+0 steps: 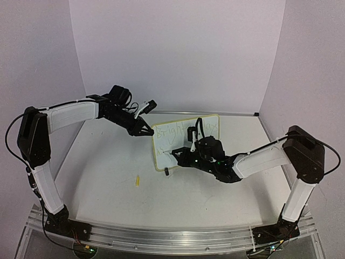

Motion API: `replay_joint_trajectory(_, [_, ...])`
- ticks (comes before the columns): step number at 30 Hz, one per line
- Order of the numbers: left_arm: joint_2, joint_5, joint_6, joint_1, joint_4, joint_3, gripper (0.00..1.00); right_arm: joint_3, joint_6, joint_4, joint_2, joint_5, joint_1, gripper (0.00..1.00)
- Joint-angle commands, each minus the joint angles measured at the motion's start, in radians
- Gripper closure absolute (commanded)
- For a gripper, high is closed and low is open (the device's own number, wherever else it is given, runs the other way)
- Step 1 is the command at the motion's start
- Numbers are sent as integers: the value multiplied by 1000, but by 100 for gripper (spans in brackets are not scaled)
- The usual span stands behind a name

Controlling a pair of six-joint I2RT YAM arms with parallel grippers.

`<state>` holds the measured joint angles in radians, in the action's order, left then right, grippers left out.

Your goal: Write a sentence on the whiteboard

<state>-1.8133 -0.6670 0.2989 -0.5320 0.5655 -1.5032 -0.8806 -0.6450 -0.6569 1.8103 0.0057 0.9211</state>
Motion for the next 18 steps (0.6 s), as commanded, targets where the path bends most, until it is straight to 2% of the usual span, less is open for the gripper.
replay_joint_trajectory(1, [39,17,32,-5,-8,-3,100,17,-14,14,26,33,-10,100])
replay_joint_trajectory(18, [35,14,30,-5,-10,-4,100,-6,-19,-7,-20,45,-10,100])
